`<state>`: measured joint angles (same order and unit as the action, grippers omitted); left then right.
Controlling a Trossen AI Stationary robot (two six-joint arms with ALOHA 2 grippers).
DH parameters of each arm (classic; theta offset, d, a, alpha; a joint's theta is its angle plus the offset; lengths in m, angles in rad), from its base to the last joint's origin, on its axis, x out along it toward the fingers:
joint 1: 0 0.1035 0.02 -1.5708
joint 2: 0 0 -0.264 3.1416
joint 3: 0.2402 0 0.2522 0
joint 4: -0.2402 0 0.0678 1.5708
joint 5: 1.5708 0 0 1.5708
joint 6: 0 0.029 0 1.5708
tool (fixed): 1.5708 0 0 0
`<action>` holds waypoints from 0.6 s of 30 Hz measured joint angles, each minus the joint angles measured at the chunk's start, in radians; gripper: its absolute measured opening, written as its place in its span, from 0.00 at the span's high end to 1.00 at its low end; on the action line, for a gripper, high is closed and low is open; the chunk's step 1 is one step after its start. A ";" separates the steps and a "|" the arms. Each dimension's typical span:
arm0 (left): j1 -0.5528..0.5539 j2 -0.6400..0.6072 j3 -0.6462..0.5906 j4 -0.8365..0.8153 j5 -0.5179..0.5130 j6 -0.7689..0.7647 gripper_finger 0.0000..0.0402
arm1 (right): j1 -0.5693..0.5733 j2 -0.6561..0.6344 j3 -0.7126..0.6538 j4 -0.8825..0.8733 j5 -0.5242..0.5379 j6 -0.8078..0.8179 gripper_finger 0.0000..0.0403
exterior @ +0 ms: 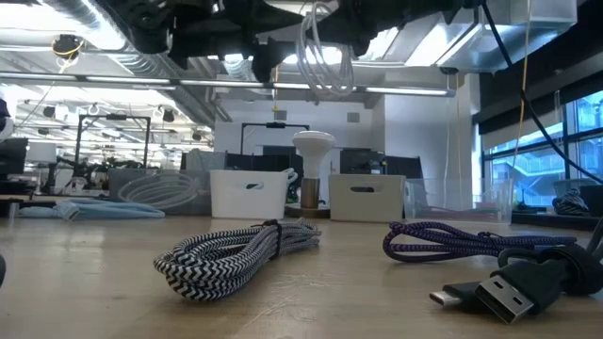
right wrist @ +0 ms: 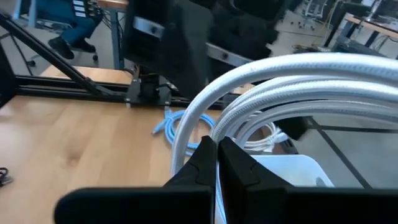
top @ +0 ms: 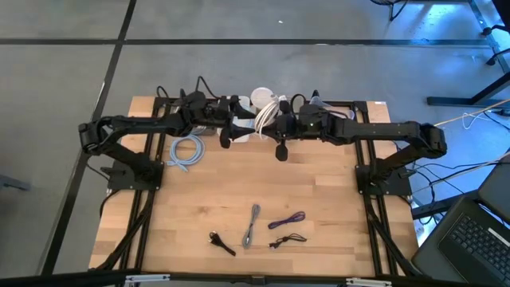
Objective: Pick & Place USB Port
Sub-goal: Put the white HDMI cable into the black bin
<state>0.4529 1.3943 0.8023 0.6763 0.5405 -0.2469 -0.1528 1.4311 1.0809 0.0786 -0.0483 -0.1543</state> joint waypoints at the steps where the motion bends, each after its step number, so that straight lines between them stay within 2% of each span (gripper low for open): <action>1: -0.002 0.004 0.008 0.000 0.013 -0.002 0.31 | -0.006 0.000 0.000 -0.002 0.000 0.000 1.00; 14: -0.014 0.018 0.070 0.000 0.010 0.014 0.32 | -0.022 0.000 0.000 0.000 -0.005 -0.003 1.00; 18: -0.014 0.039 0.089 -0.046 0.006 0.021 0.32 | -0.022 0.000 0.000 -0.001 -0.005 0.001 1.00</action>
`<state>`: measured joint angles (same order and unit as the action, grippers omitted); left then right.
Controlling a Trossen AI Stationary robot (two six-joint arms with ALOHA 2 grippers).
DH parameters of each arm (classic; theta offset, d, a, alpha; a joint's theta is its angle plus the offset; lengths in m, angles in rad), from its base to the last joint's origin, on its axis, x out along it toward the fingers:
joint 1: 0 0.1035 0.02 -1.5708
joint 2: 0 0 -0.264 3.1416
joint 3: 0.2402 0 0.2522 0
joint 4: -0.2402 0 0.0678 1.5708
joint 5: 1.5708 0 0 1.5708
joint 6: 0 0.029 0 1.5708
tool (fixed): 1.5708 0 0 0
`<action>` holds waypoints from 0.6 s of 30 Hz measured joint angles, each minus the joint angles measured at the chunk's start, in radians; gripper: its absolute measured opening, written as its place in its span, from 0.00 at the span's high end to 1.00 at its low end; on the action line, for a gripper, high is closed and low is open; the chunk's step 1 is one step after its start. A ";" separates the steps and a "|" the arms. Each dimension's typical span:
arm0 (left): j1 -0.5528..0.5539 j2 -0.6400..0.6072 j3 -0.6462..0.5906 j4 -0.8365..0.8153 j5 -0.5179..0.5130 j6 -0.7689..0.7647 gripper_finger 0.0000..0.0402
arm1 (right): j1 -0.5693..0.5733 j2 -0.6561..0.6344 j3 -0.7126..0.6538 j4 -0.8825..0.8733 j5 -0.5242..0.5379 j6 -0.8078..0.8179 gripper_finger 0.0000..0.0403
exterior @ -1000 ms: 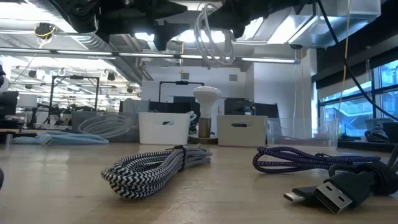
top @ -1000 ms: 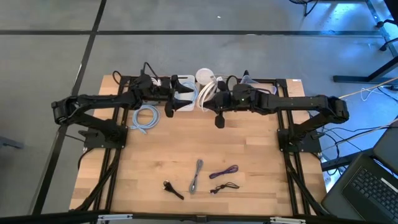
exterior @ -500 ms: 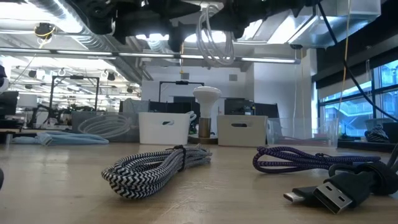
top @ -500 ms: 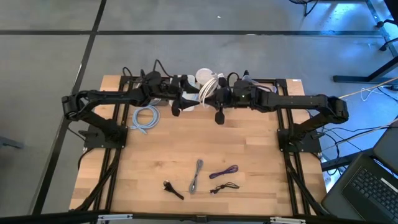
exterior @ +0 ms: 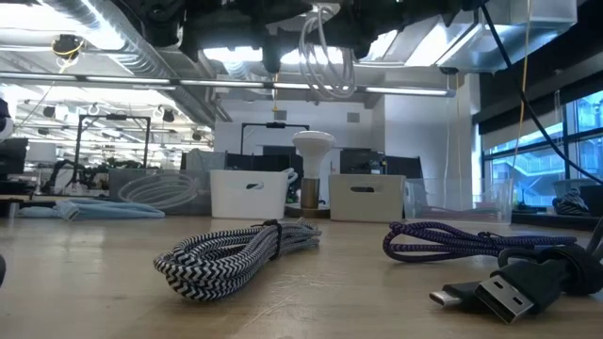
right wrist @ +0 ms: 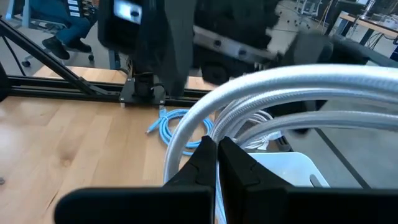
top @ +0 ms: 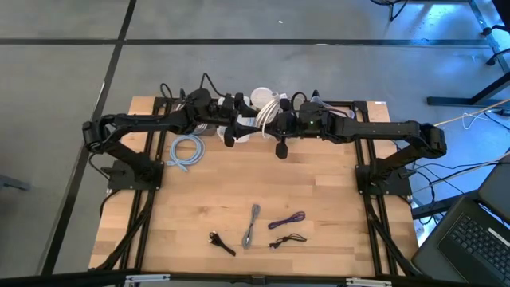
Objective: Pick & Place USB Port
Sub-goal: Put the white HDMI cable into the black bin
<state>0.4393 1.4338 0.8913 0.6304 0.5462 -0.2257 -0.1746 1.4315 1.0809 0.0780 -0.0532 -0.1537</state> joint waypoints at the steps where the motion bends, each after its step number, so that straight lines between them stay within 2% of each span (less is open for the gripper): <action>1: 0.000 0.008 0.004 -0.013 -0.006 0.001 0.32 | 0.000 0.000 0.000 0.000 0.000 0.000 1.00; 7: 0.001 0.062 0.039 -0.024 -0.061 0.003 0.32 | 0.000 0.000 0.000 -0.003 -0.001 0.001 1.00; 10: 0.000 0.074 0.058 -0.039 -0.103 0.010 0.37 | -0.001 0.000 0.000 -0.012 0.002 0.004 1.00; 13: -0.001 0.075 0.071 -0.066 -0.095 0.056 0.54 | -0.002 0.000 0.000 -0.032 0.009 0.015 1.00; 17: -0.001 0.075 0.090 -0.090 -0.035 0.096 0.90 | -0.002 0.000 0.002 -0.042 0.024 0.015 1.00; 18: 0.000 0.075 0.092 -0.091 -0.025 0.099 0.93 | -0.002 -0.001 0.002 -0.042 0.024 0.015 1.00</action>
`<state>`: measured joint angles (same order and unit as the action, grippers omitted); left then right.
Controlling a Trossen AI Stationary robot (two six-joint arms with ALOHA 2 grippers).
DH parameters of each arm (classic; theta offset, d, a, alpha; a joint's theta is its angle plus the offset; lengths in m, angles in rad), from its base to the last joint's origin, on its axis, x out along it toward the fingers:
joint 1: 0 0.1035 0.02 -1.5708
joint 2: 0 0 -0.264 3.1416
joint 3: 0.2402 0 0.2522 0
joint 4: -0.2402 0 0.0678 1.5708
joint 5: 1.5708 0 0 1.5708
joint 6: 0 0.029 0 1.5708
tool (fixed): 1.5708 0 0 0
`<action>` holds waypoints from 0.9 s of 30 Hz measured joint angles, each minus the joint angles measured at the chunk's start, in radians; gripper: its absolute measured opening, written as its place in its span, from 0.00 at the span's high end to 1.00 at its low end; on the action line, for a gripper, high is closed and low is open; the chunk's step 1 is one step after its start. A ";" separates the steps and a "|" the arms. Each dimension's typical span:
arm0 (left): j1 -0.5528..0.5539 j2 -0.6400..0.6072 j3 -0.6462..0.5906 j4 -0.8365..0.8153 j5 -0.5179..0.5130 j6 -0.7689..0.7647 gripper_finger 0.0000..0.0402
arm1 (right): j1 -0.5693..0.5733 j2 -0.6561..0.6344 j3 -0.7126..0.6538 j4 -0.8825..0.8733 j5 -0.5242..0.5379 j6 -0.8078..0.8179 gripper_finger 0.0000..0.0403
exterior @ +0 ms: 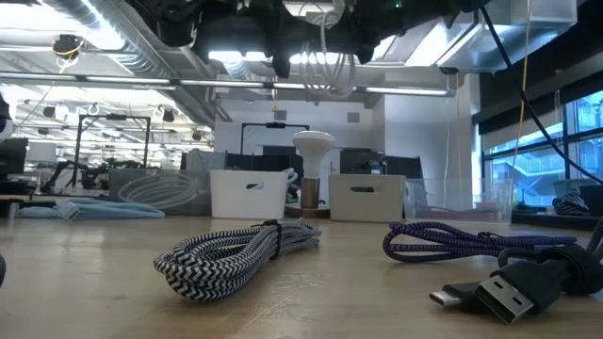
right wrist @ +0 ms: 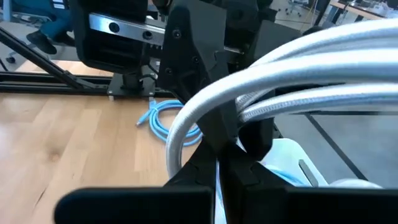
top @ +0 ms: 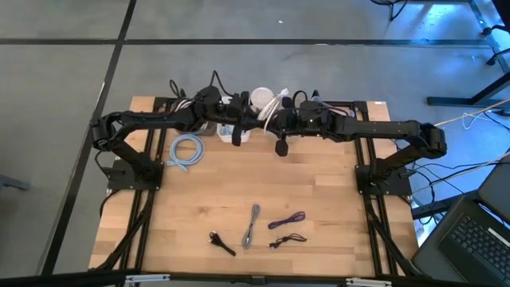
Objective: Pick & Place USB Port
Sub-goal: Put the white HDMI cable into the black bin
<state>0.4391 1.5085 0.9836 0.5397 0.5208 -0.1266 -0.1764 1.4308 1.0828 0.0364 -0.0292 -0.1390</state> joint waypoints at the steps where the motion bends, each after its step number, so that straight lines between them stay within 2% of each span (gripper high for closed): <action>1: 0.000 0.000 0.004 -0.006 0.002 0.001 0.93 | 0.000 0.000 0.000 -0.001 0.000 0.000 1.00; 7: 0.006 -0.004 0.018 -0.051 -0.005 0.028 0.93 | 0.003 -0.003 0.000 -0.001 0.063 0.000 0.96; 12: 0.022 -0.013 0.018 -0.071 -0.005 0.025 0.93 | 0.003 -0.032 0.015 -0.045 0.133 -0.002 0.82; 16: 0.037 -0.037 0.018 -0.121 0.023 0.030 0.93 | 0.003 -0.081 0.067 -0.189 0.218 0.002 0.71; 21: 0.087 -0.144 0.018 -0.343 0.013 0.067 0.93 | 0.003 -0.156 0.112 -0.450 0.265 0.041 0.62; 27: 0.167 -0.379 0.017 -0.753 0.026 0.086 0.93 | 0.002 -0.238 0.113 -0.803 0.425 0.200 0.61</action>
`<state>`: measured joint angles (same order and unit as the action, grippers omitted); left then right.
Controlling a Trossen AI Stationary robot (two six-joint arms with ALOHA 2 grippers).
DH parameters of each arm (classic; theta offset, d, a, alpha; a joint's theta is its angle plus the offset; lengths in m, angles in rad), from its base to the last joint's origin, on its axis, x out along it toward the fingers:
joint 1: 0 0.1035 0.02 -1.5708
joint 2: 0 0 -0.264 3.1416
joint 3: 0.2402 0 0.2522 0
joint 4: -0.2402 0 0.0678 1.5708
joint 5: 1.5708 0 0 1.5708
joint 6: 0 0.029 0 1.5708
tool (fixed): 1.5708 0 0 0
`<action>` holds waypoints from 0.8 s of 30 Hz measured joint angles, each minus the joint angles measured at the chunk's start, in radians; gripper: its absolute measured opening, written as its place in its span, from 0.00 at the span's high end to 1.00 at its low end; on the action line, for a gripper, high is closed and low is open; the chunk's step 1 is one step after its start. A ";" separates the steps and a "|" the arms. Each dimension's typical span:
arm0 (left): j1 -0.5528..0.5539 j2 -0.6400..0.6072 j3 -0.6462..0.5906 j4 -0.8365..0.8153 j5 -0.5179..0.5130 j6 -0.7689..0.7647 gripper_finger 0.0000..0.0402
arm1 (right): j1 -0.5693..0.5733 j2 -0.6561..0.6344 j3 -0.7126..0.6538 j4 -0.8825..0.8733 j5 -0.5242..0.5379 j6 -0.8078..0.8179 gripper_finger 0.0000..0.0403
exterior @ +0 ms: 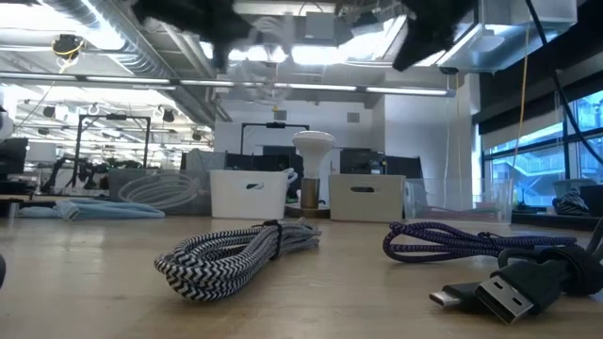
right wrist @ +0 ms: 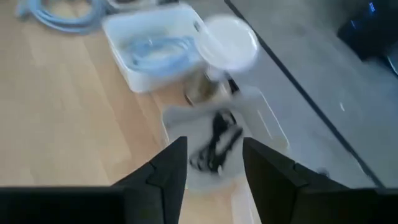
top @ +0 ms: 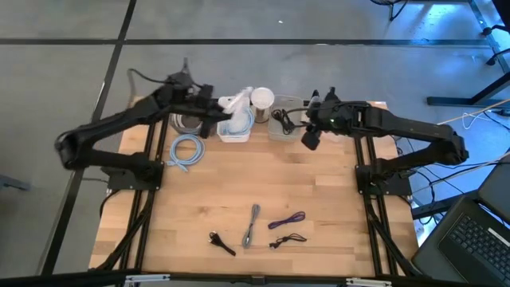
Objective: Pick & Place USB Port
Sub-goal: Put the white HDMI cable into the black bin
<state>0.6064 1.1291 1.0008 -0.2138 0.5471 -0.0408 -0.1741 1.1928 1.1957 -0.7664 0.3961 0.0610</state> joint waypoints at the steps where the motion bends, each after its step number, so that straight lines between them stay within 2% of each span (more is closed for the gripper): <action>1: 0.015 -0.039 0.001 -0.051 0.001 -0.015 0.93 | 0.000 -0.009 0.000 -0.028 0.011 0.019 0.61; 6: 0.079 -0.169 0.112 -0.386 -0.045 -0.043 0.93 | 0.000 -0.032 0.000 -0.044 0.023 0.040 0.62; 10: 0.142 -0.175 0.210 -0.626 -0.116 0.003 0.93 | 0.000 -0.028 0.000 0.006 0.023 0.034 0.64; 14: 0.215 -0.127 0.235 -0.821 -0.108 0.094 0.93 | 0.000 -0.023 -0.001 0.027 0.022 0.024 0.64; 19: 0.336 -0.039 0.255 -0.995 -0.106 0.291 0.93 | 0.000 -0.024 -0.001 0.033 0.022 0.018 0.64; 24: 0.407 0.079 0.257 -1.113 -0.015 0.517 0.93 | 0.000 -0.023 -0.001 0.032 -0.002 0.039 0.64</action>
<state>1.0138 1.2085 1.2583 -1.3270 0.5317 0.4764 -0.1741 1.1694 1.1950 -0.7341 0.3940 0.1003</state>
